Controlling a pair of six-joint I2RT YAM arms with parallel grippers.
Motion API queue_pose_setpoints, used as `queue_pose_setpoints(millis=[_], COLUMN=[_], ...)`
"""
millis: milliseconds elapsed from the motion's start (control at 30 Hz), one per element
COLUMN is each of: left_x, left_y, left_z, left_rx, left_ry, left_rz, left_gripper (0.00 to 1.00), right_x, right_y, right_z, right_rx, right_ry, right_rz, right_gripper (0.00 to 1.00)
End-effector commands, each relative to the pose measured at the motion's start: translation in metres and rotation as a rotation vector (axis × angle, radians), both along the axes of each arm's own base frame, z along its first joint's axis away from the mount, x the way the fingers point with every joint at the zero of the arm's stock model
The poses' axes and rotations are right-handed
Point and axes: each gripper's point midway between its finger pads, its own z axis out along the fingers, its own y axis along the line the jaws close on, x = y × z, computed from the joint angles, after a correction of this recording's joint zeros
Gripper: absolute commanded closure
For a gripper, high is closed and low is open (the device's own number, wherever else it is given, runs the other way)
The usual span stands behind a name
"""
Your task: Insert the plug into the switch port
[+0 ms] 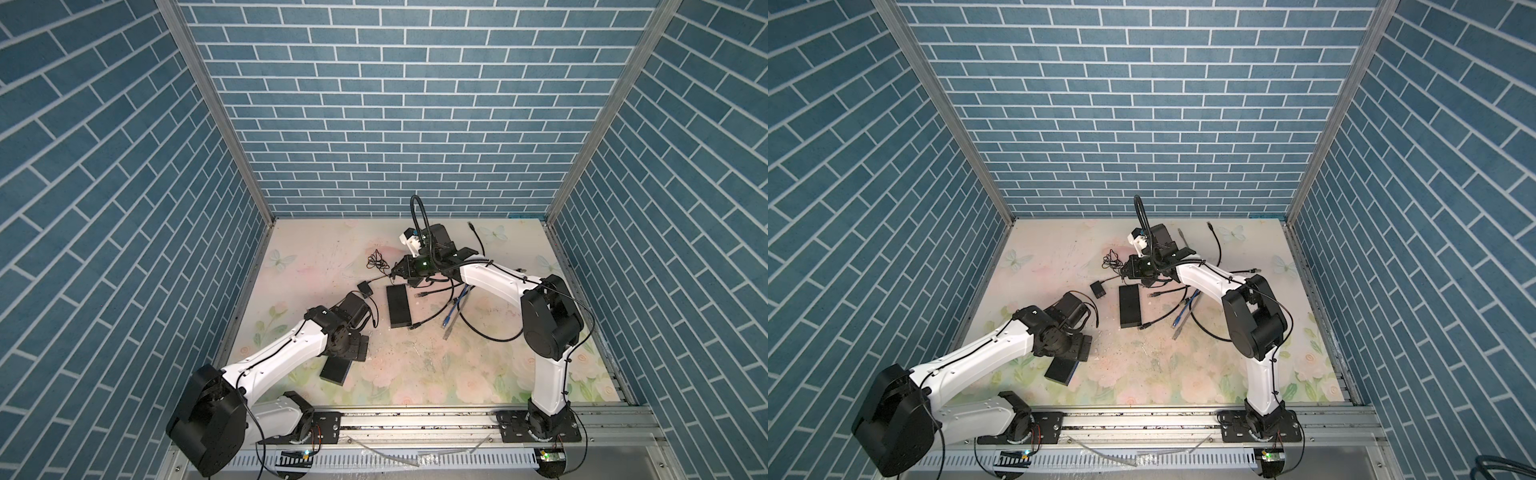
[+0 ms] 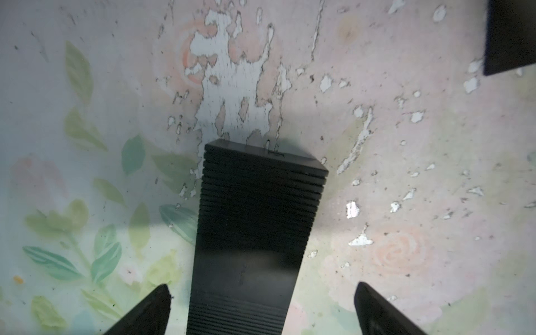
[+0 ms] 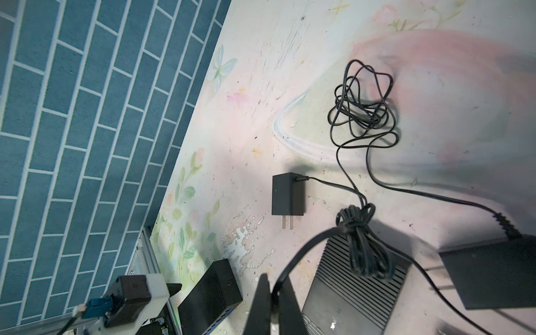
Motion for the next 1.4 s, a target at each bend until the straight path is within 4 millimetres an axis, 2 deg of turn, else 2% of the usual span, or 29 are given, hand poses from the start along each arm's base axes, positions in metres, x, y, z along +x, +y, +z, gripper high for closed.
queue_pose_setpoints(millis=[0,133,467,700,900,1000,1100,1200,1367], left_x=[0.004,0.006,-0.003,-0.004,-0.012,-0.012,-0.011,-0.008,0.009], left_y=[0.006,0.01,0.009,0.009,0.008,0.006,0.005,0.005,-0.001], left_z=[0.001,0.002,-0.032,-0.039,-0.057,-0.06,-0.061,-0.061,-0.052], left_rx=[0.009,0.028,0.058,0.079,0.103,0.105,0.102,0.095,0.061], left_ry=[-0.069,-0.093,0.018,0.05,0.142,0.157,0.151,0.133,0.034], left_rz=[0.021,0.021,0.033,0.023,0.027,0.026,0.026,0.028,0.026], left_gripper=[0.0,0.0,0.01,0.07,0.16,0.26,0.41,0.5,0.54], right_x=[-0.005,-0.005,-0.005,-0.003,-0.004,-0.005,-0.005,-0.004,-0.005], right_y=[0.001,0.002,0.004,0.005,0.005,0.005,0.004,0.004,0.002], right_z=[0.0,0.002,0.004,0.003,0.002,0.002,0.002,0.003,0.004], right_rx=[0.031,0.042,0.059,0.063,0.063,0.061,0.059,0.059,0.057], right_ry=[0.011,0.008,0.015,0.019,0.021,0.021,0.019,0.016,0.01], right_rz=[0.019,0.017,0.018,0.012,0.014,0.016,0.015,0.013,0.012], right_gripper=[1.0,1.0,1.0,1.0,1.0,1.0,1.0,1.0,1.0])
